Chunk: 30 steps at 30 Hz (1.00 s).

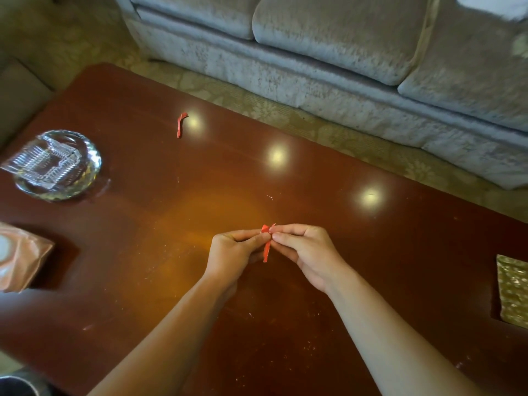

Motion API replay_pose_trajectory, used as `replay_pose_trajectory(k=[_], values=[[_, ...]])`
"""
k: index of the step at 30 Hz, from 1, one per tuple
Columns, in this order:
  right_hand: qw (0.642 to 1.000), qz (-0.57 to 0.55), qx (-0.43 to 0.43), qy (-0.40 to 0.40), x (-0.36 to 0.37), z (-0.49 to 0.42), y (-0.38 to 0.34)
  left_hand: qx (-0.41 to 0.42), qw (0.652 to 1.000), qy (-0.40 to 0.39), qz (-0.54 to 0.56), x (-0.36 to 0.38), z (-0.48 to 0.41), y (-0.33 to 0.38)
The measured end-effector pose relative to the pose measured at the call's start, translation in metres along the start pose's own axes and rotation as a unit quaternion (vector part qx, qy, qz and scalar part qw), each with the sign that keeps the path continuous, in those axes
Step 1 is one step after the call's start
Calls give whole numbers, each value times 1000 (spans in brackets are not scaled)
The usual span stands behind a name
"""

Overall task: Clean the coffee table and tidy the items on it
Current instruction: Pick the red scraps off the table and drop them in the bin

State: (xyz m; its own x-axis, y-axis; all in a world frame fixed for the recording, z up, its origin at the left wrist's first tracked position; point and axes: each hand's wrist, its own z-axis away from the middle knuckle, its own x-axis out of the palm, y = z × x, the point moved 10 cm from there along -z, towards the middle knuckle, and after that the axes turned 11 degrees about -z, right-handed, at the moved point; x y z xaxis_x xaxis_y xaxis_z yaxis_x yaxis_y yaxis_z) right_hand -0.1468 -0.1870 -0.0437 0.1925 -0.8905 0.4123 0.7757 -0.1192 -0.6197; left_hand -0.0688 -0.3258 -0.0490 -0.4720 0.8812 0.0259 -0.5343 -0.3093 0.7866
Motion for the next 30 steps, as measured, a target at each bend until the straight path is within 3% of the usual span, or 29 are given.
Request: replay_pose_trajectory(k=[7, 10, 18, 20, 22, 24, 30], values=[[998, 41, 7, -41, 21, -8, 7, 5, 1000, 13, 10, -19, -7, -4], [997, 62, -18, -35, 29, -12, 4, 1, 1000, 6, -3, -30, -19, -3], [992, 128, 13, -15, 60, -27, 14, -28, 999, 20, -30, -76, -41, 0], [969, 236, -34, 61, 48, -39, 0, -41, 999, 23, -17, -87, -44, -2], [905, 376, -106, 170, 28, -47, -27, -55, 998, 31, 4, -102, -46, -4], [853, 449, -144, 224, 23, -56, -44, -70, 997, 33, 26, -119, -48, -9], [801, 552, -217, 80, 145, -132, -49, -92, 988, 74, 96, -188, -54, -14]])
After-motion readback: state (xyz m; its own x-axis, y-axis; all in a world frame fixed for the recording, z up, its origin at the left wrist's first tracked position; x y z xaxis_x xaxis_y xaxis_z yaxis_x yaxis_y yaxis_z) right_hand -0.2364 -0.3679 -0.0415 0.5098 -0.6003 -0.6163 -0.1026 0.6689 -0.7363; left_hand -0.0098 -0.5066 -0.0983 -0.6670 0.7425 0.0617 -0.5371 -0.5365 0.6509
